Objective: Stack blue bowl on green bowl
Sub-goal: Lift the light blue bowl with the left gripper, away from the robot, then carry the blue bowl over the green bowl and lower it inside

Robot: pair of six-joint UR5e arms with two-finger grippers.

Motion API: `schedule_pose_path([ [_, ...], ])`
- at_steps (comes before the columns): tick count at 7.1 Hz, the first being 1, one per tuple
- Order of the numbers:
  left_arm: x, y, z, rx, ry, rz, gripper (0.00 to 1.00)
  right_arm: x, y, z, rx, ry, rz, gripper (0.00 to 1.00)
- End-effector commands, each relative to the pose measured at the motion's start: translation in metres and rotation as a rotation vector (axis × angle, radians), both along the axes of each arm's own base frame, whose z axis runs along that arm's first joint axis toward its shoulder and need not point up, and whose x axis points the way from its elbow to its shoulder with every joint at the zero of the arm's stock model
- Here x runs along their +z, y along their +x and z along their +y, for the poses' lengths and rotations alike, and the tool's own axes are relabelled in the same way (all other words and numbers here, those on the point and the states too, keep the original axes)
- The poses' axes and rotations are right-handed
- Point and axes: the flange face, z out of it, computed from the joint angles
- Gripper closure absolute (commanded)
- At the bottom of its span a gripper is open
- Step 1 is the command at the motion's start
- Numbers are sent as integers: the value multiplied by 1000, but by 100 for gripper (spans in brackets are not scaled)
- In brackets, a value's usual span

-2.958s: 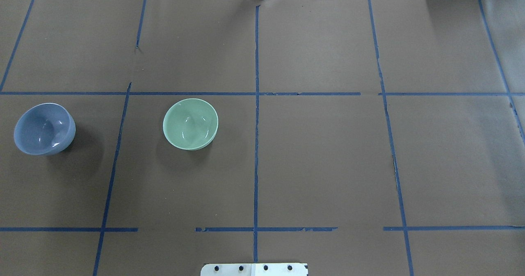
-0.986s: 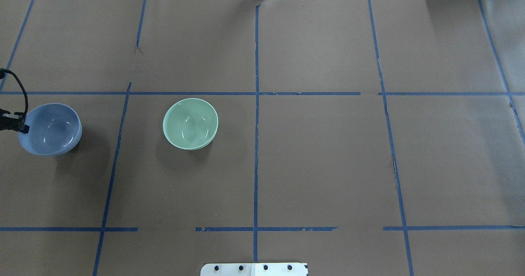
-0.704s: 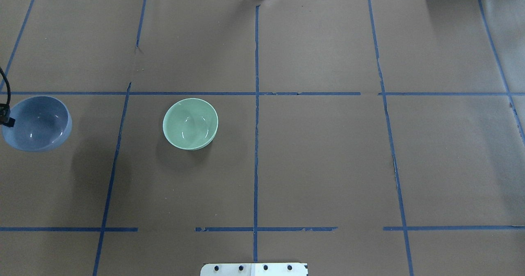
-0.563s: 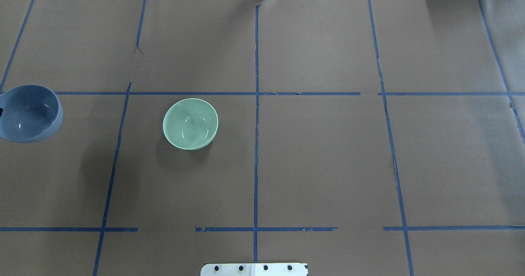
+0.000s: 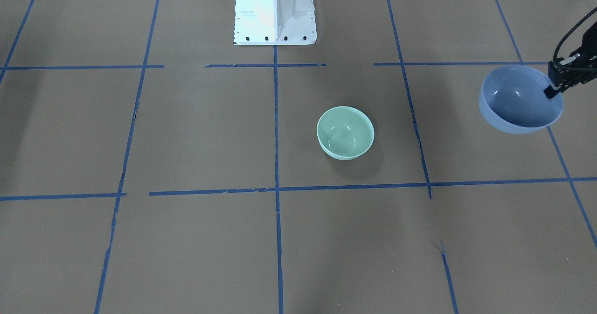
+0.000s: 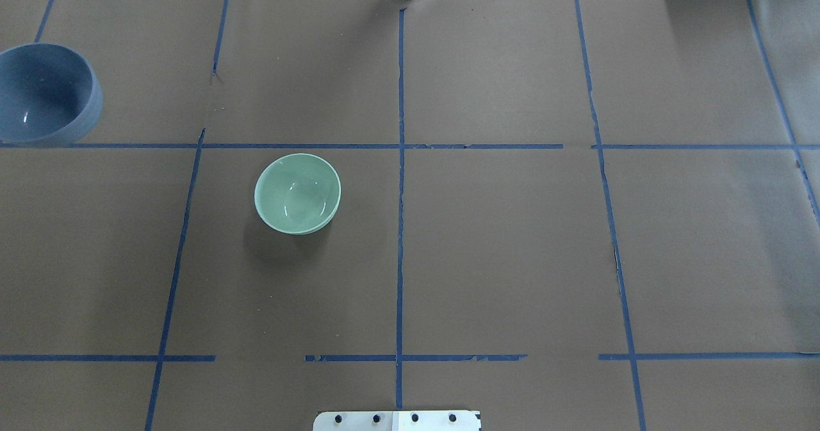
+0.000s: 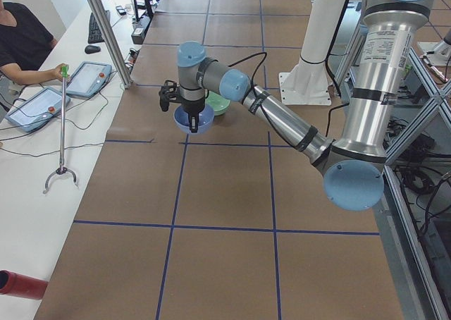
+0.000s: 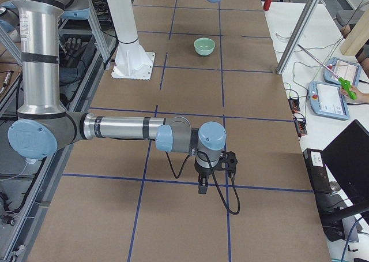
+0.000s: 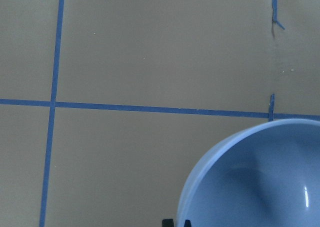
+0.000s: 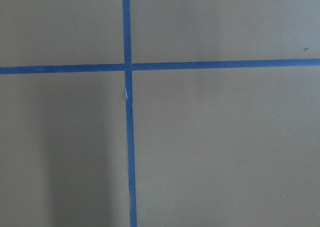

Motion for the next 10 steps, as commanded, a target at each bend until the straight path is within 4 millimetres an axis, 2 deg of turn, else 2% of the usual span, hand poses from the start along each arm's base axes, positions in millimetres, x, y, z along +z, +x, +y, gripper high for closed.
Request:
schedule_pose_path([
  [1,-61,93,5,-12,-94,99,100,0,1,0,1,0,0,0],
  [2,-76,135,9,-14,-123,144,100,0,1,0,1,0,0,0],
  [3,-83,176,4,-12,-146,180,100,0,0,0,0,0,0,0],
  [4,-82,213,10,6,-176,197,100,0,1,0,1,0,0,0],
  [6,-69,260,18,-5,-159,201,100,0,1,0,1,0,0,0],
  [10,-62,292,36,5,-155,187,100,0,1,0,1,0,0,0],
])
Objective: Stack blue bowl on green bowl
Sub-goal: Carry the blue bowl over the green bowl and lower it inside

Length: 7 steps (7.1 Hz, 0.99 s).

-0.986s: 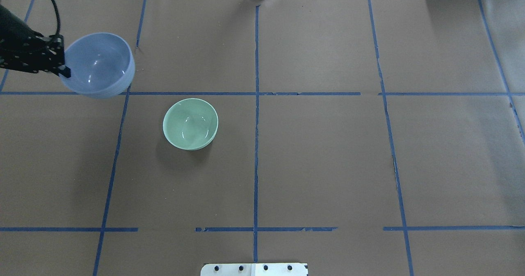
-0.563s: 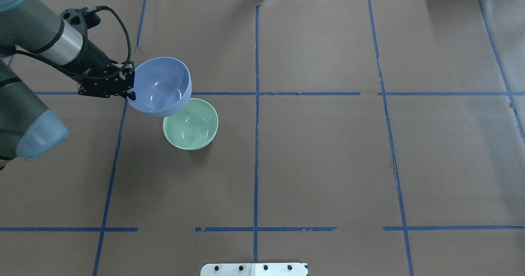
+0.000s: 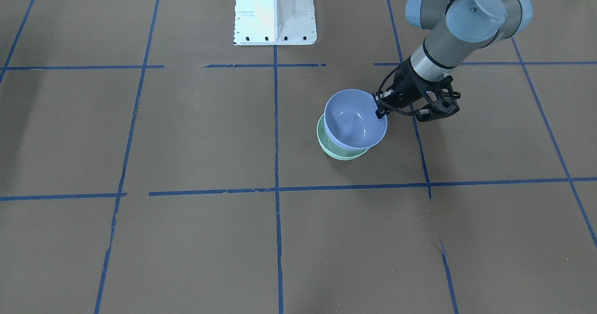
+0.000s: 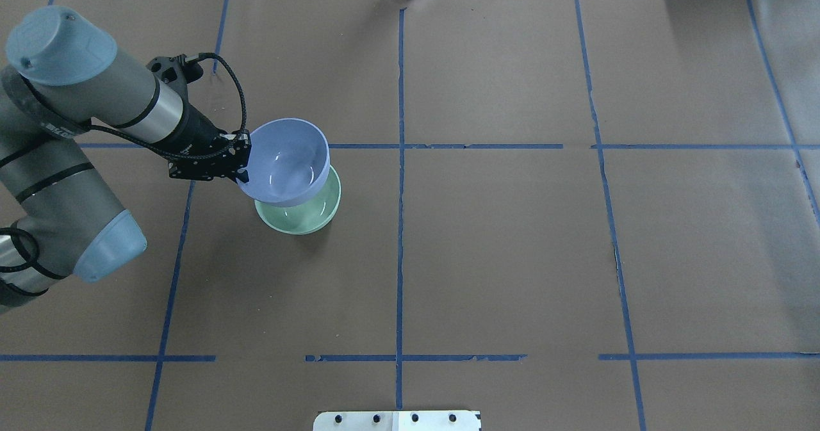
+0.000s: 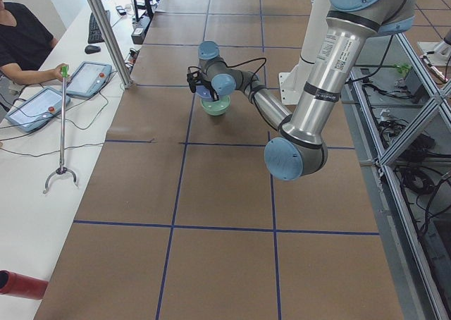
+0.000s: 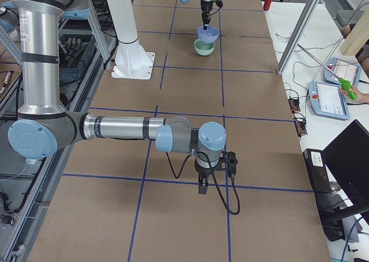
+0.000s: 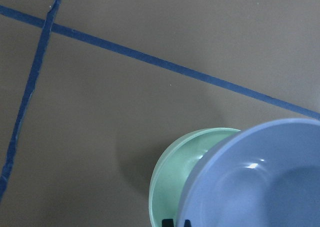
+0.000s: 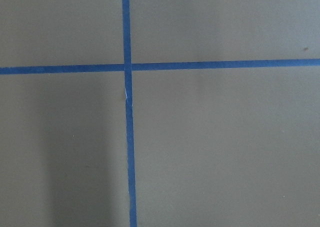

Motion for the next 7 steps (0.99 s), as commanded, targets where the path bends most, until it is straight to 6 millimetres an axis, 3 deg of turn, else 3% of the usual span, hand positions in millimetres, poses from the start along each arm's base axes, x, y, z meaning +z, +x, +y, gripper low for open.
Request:
schedule_pose_path([
  [1,3,11,8,10,-1,-8,100,0,0,0,-1,0,0,0],
  [4,5,12,9,12,-4,-9,100,0,0,0,0,0,0,0],
  [5,11,16,5,15,-8,-14,65,0,0,0,-1,0,0,0],
  [6,21,20,1,14,1,-2,1,0,0,0,-1,0,0,0],
  [7,23,20,2,14,12,8,0,0,0,0,0,0,0,0],
])
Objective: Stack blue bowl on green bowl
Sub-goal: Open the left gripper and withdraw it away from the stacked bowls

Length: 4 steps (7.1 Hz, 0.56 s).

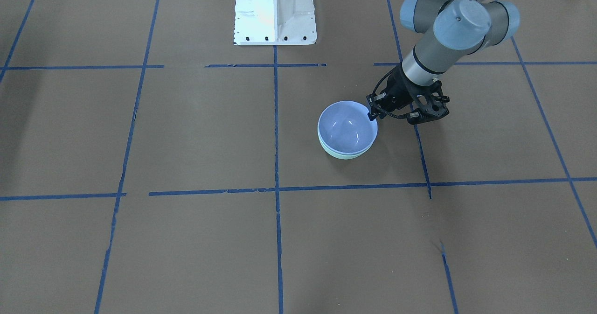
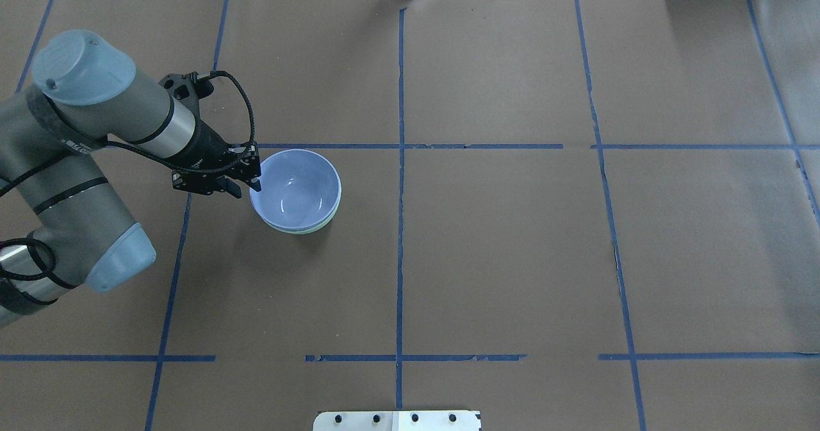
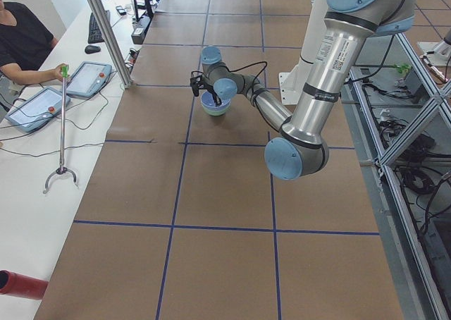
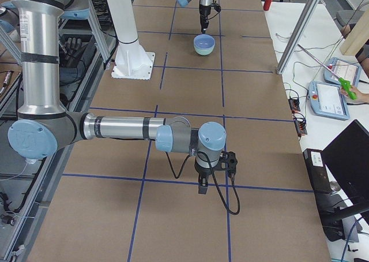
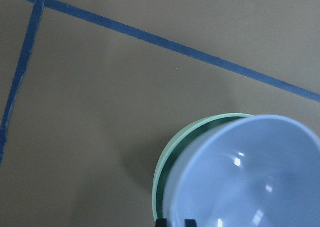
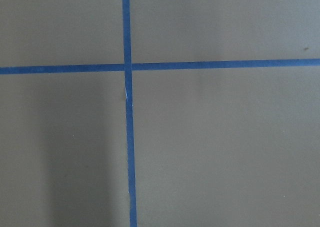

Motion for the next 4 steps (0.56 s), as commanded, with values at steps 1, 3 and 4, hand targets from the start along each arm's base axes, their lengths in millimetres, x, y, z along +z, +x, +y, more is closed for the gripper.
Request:
schedule_pose_path([
  [1,0,-3,0,-4,22,18,0,0,0,0,-1,0,0,0],
  [3,-10,-25,-13,-41,39,28,0,0,0,0,-1,0,0,0],
  [4,-21,-62,-27,-60,134,37,0,0,0,0,-1,0,0,0],
])
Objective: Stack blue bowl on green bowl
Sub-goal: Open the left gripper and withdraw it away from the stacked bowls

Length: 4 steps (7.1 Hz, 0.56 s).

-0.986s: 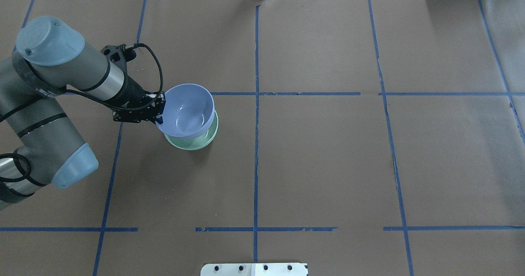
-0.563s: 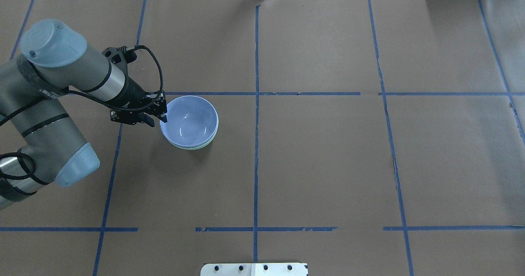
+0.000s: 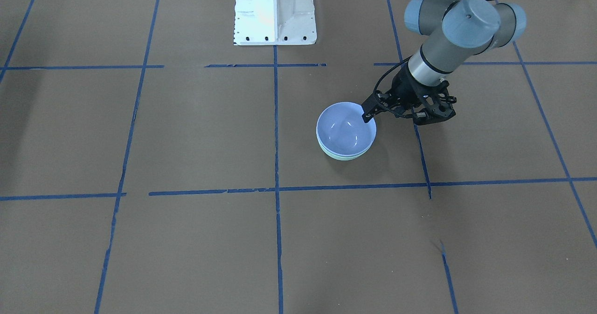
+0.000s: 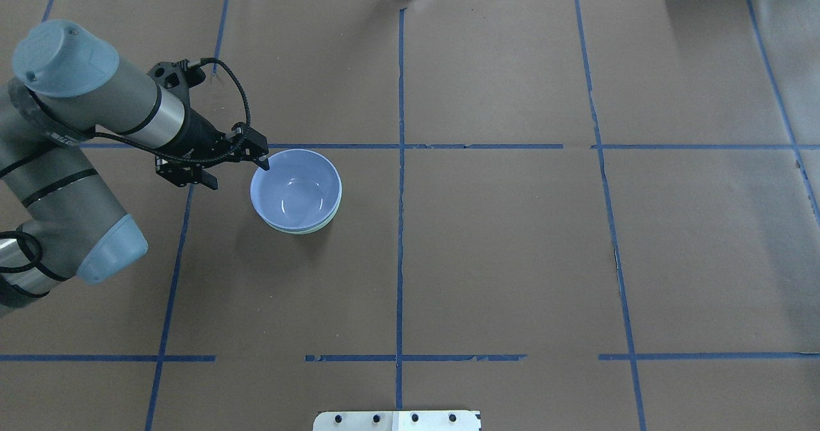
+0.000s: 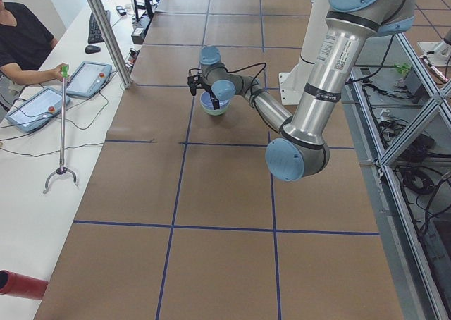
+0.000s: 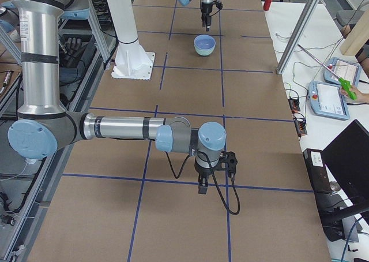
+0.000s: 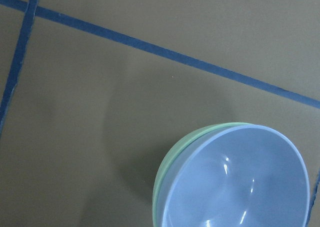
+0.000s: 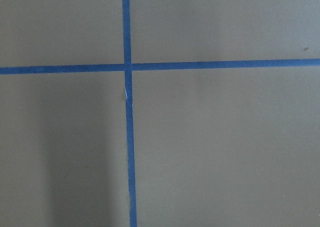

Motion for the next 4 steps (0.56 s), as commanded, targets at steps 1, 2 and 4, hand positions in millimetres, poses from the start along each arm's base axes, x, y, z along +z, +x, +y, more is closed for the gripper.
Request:
schedule_pose_path([
  [1,-13,-90,-35,-40,197,-27,0,0,0,0,1,0,0,0],
  [2,-4,-127,-42,-24,242,-94,0,0,0,0,0,0,0,0],
  [4,34,-231,-75,59,314,-287,0,0,0,0,1,0,0,0],
])
